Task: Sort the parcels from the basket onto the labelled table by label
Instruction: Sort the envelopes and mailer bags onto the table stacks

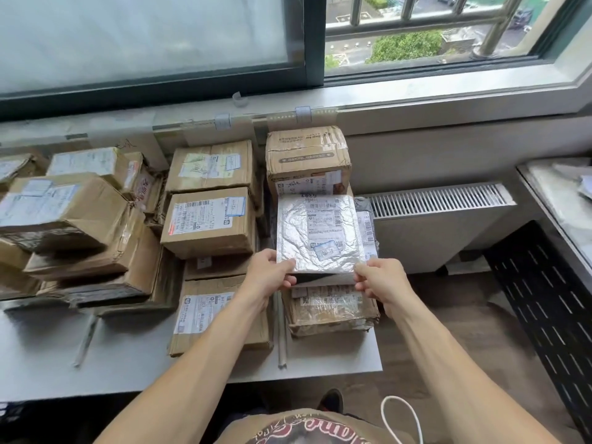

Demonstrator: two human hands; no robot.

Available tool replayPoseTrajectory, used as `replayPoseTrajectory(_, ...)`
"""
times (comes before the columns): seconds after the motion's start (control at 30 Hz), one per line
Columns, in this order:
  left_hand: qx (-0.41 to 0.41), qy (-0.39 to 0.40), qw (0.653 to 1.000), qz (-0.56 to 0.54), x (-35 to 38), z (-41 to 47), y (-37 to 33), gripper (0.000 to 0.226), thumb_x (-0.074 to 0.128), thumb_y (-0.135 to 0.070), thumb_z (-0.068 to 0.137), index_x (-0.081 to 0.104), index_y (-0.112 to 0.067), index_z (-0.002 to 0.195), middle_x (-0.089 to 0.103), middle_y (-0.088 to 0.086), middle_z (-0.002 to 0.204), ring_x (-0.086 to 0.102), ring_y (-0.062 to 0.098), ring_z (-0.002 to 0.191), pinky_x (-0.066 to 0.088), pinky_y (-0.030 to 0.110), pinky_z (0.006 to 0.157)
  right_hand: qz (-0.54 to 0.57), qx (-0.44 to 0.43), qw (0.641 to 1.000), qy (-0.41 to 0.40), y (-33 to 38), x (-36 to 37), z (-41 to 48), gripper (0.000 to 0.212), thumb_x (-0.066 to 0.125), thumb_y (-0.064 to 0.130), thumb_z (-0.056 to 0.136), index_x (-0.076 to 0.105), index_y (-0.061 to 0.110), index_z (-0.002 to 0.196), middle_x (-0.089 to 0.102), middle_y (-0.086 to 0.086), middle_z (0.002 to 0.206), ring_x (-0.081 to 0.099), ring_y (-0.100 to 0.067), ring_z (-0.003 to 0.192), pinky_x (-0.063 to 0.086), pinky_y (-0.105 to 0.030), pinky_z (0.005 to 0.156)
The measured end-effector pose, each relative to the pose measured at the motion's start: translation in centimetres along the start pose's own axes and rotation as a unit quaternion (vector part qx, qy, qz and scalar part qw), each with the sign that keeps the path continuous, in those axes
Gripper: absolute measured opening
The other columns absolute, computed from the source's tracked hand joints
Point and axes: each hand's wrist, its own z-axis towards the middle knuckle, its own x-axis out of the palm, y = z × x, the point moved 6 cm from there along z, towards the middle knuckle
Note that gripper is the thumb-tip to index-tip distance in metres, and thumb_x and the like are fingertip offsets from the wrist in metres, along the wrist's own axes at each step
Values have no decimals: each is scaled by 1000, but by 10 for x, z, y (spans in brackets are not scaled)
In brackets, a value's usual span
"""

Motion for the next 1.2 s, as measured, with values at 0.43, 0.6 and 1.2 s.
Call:
replayPoseTrajectory(0.43, 36, -10, 997, -61, -6, -32, 11, 45, 70, -15, 97, 58, -6, 139, 62, 8, 135, 71, 9, 99, 55, 36, 103, 157, 7, 987, -30, -13, -2, -27, 56, 63, -2, 94, 43, 17, 143, 69, -16, 106, 73, -21, 80, 61, -30, 71)
replayPoseTrajectory(0.6, 17, -31, 995, -97, -18, -55, 40, 22, 66, -11, 100, 66, -12, 121, 66, 11, 127, 68, 18, 115, 59, 33, 97, 169, -48, 983, -55, -24, 9, -47, 54, 64, 3, 95, 46, 22, 142, 71, -4, 93, 72, -15, 78, 57, -29, 74)
replayPoseTrajectory(1.2, -6, -176, 942, -285, -214, -200, 196, 16, 58, -14, 104, 71, -11, 112, 76, 12, 109, 76, 25, 101, 60, 37, 85, 10, -183, 970, 157, -36, 234, -218, 20, 63, 2, 95, 71, 16, 107, 75, -11, 93, 70, -16, 74, 54, -25, 64)
